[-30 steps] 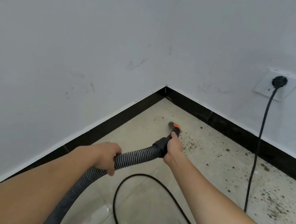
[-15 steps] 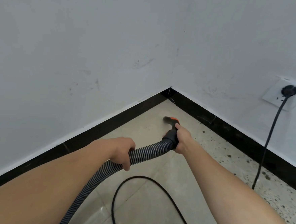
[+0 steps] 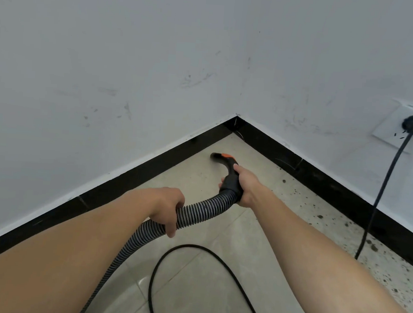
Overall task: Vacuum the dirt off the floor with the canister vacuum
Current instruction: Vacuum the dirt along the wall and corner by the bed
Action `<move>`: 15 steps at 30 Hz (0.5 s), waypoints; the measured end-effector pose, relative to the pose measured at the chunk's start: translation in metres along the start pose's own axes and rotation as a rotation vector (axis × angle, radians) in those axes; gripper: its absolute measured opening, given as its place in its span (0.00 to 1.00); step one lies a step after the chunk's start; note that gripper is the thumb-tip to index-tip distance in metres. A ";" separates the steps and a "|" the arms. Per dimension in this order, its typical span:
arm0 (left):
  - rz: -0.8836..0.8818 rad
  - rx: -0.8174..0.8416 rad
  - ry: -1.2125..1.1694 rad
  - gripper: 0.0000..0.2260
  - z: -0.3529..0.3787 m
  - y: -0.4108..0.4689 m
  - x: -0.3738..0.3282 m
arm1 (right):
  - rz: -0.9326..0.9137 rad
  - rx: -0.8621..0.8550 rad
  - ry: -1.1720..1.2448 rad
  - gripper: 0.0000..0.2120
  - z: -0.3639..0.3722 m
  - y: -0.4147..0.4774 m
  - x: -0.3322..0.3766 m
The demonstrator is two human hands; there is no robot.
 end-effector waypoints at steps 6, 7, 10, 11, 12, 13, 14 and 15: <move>-0.015 0.010 0.058 0.24 0.007 0.008 0.002 | -0.059 -0.153 0.138 0.20 -0.019 0.012 -0.028; -0.009 -0.002 0.046 0.24 0.006 0.010 0.001 | -0.073 -0.177 0.151 0.21 -0.022 0.016 -0.028; 0.013 -0.016 0.043 0.23 0.003 0.015 -0.004 | -0.067 -0.117 0.160 0.19 -0.024 0.019 -0.014; 0.020 -0.016 0.038 0.23 0.002 0.017 -0.006 | -0.047 -0.086 0.136 0.19 -0.023 0.019 -0.008; 0.028 -0.019 0.030 0.23 0.001 0.020 -0.008 | -0.035 -0.067 0.109 0.19 -0.022 0.021 -0.002; 0.035 -0.028 0.017 0.24 -0.002 0.022 -0.009 | -0.032 -0.050 0.085 0.19 -0.020 0.023 0.005; 0.040 -0.042 0.001 0.24 -0.005 0.025 -0.010 | -0.040 -0.054 0.071 0.20 -0.019 0.029 0.011; 0.044 -0.059 -0.020 0.23 -0.008 0.028 -0.011 | -0.050 -0.070 0.070 0.21 -0.019 0.035 0.016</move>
Point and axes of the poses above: each hand's wrist, its own y-axis towards the middle knuckle, its own z-axis out of the palm, x = y × z, the point moved 2 cm from there along y, towards the middle knuckle
